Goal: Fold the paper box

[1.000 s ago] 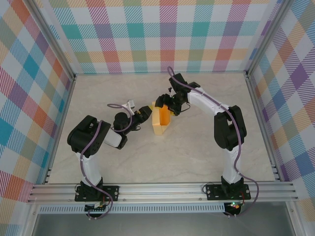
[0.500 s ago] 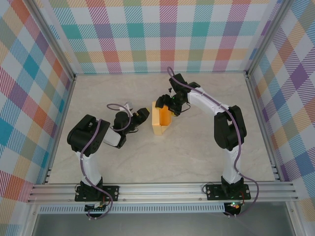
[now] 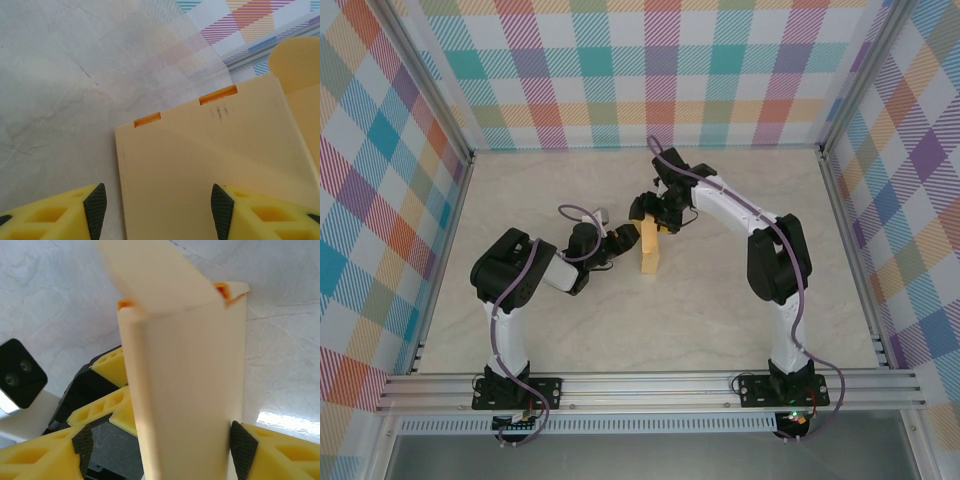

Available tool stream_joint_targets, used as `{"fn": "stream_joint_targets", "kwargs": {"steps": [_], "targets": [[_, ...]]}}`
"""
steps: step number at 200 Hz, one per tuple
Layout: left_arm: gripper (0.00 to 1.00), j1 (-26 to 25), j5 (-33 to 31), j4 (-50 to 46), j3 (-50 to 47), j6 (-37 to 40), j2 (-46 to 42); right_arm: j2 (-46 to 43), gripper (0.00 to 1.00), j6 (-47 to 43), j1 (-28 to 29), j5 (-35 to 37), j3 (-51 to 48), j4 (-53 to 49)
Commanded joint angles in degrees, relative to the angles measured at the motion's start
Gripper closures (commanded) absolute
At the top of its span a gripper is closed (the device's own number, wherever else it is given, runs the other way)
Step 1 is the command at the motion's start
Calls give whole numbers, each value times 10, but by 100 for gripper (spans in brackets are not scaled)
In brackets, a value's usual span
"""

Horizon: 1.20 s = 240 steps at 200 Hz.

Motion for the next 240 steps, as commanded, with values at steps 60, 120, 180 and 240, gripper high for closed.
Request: {"fn": "stream_joint_targets", "kwargs": {"steps": [60,120,180,240], "targets": [[38,0,12,1,2,11,10,38,45,-59,27,98,40,-81],[29,35,-10,-3,-46,39,-79,25,59,-184,31,127,67,-95],[0,71,-137,-366,-1,134,-298,0,66,-557,30,-2,38,-77],[3,149,0,-465,-14,60,-359,-61,67,-816,50,-51,-46,-15]]}}
